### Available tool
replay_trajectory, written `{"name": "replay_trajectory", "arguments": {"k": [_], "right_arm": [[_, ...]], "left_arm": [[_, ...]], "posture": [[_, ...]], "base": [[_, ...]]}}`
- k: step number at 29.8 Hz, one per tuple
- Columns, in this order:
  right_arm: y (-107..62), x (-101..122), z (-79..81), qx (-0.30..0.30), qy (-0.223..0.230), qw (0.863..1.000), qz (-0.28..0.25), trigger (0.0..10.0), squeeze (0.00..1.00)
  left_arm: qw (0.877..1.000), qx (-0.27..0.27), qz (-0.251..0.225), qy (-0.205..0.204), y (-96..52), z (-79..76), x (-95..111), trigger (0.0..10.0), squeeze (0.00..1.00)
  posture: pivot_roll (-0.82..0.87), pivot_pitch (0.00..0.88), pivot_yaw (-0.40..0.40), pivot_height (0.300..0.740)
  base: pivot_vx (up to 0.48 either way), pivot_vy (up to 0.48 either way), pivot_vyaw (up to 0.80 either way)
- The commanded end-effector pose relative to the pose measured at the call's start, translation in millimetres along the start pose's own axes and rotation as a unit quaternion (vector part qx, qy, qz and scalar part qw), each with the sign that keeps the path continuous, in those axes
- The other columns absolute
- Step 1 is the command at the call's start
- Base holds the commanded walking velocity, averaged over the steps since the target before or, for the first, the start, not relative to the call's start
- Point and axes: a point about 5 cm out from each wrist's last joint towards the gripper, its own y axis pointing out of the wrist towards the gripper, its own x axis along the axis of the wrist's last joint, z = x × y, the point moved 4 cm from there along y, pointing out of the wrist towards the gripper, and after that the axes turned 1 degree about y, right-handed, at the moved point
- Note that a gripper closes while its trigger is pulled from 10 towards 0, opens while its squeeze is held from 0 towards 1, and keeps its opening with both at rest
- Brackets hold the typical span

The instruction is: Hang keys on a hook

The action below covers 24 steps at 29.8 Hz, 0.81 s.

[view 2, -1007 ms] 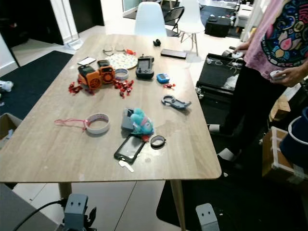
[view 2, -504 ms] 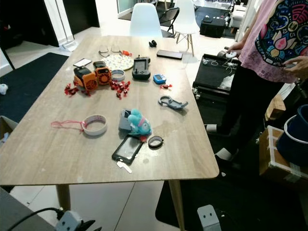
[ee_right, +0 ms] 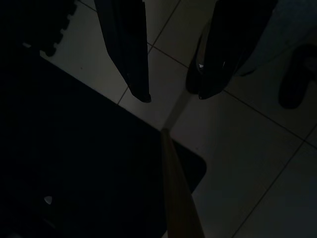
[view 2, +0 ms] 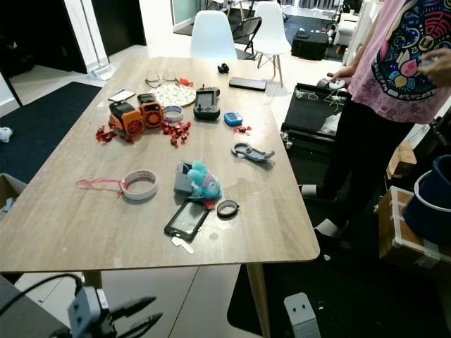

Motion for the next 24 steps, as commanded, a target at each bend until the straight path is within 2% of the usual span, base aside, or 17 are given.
{"name": "replay_trajectory", "arguments": {"k": [1,2,3,4,6,10,11,13,17,18,19,20,24], "right_arm": [[-0.4,-2,0.0,0.002,0.001,1.000,0.004,10.0,0.00],[0.1,-1,0.7,0.004,0.000,1.000,0.003,10.0,0.00],[0.1,-1,0.7,0.004,0.000,1.000,0.003,10.0,0.00],[0.4,0,1.2,0.006,0.000,1.000,0.002,10.0,0.00],[2.2,8,4.6,0.013,0.004,1.000,-0.015,10.0,0.00],[3.1,11,5.3,0.014,0.004,1.000,-0.020,10.0,0.00],[3.1,11,5.3,0.014,0.004,1.000,-0.020,10.0,0.00],[2.6,8,3.1,0.005,0.003,1.000,-0.012,10.0,0.00],[1.1,2,-1.3,-0.009,0.002,1.000,-0.001,10.0,0.00],[-1.3,-4,-9.3,-0.031,-0.002,0.999,0.010,10.0,0.00],[-6.6,-11,-26.8,-0.081,-0.010,0.996,0.018,10.0,0.00],[-6.6,-11,-26.8,-0.081,-0.010,0.996,0.018,10.0,0.00],[-18.4,-7,-61.4,-0.173,-0.002,0.985,-0.023,10.0,0.00]], "left_arm": [[1.000,-0.009,0.000,-0.008,-0.3,-1.3,4,10.0,0.00],[0.999,0.003,-0.047,-0.026,13.3,6.6,30,10.0,0.00],[0.999,0.003,-0.047,-0.026,13.3,6.6,30,10.0,0.00],[0.997,0.009,-0.062,-0.036,18.1,9.2,40,10.0,0.00],[0.993,0.007,-0.105,-0.048,36.8,12.3,70,10.0,0.00],[0.988,-0.014,-0.149,-0.046,50.7,8.1,93,10.0,0.00],[0.988,-0.014,-0.149,-0.046,50.7,8.1,93,10.0,0.00],[0.983,-0.057,-0.174,-0.029,61.4,-4.4,113,10.0,0.00],[0.981,-0.074,-0.180,-0.019,67.4,-10.3,122,10.0,0.00],[0.980,-0.079,-0.181,-0.010,72.4,-12.7,127,10.0,0.00],[0.980,-0.077,-0.181,-0.002,80.1,-13.9,131,10.0,0.00],[0.980,-0.077,-0.181,-0.002,80.1,-13.9,131,10.0,0.00],[0.986,-0.038,-0.163,0.016,92.3,-7.8,127,10.0,0.00]], "posture": [[0.07,0.045,-0.058,0.740],[0.07,0.047,-0.058,0.740],[0.07,0.047,-0.058,0.740],[0.07,0.047,-0.058,0.740],[0.07,0.048,-0.056,0.740],[0.07,0.049,-0.053,0.740],[0.07,0.049,-0.053,0.740],[0.07,0.048,-0.054,0.740],[0.07,0.046,-0.056,0.740],[0.07,0.047,-0.054,0.740],[0.07,0.048,-0.052,0.740],[0.07,0.048,-0.052,0.740],[0.07,0.049,-0.052,0.740]], "base": [[0.000,0.000,0.00],[0.000,0.000,0.00],[0.000,0.000,0.00],[0.000,0.000,0.00],[0.000,0.000,0.00],[0.000,0.000,0.00],[0.000,0.000,0.00],[0.000,0.000,0.00],[0.000,0.000,0.00],[0.000,0.000,0.00],[0.000,0.000,0.00],[0.000,0.000,0.00],[0.000,0.000,0.00]]}}
